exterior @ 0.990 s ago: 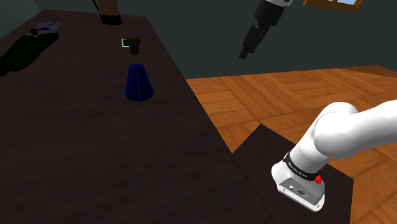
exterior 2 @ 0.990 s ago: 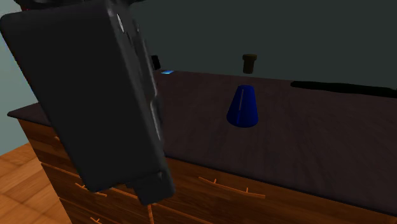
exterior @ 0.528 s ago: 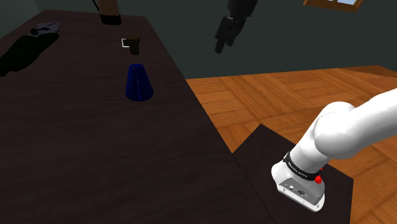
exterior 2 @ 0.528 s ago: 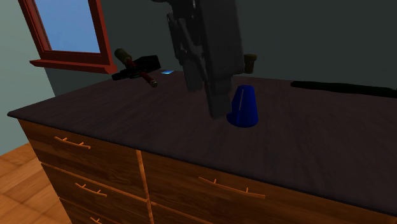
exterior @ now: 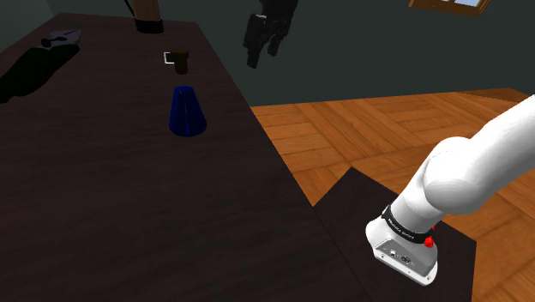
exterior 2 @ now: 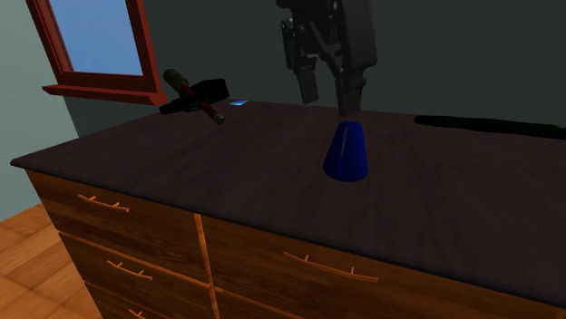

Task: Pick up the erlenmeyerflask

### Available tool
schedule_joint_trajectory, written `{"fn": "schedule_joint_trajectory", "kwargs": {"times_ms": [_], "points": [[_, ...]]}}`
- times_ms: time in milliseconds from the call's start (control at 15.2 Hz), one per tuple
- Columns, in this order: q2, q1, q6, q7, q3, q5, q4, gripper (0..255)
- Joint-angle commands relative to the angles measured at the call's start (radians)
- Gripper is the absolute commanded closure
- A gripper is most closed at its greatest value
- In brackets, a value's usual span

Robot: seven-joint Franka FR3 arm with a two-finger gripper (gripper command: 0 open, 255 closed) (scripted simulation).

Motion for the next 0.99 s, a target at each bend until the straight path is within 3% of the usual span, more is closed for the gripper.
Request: {"fn": "schedule_joint_trajectory", "kwargs": {"times_ms": [0, 396, 726, 924], "points": [[0.085, 0.002, -0.012, 0.04, 0.04, -0.039, 0.094, 0], [0.338, 0.053, -0.084, 0.165, 0.146, -0.199, 0.378, 0], [0.588, 0.178, -0.206, 0.244, 0.19, -0.374, 0.693, 0], [0.565, 0.164, -0.154, 0.25, 0.186, -0.36, 0.621, 0]]}}
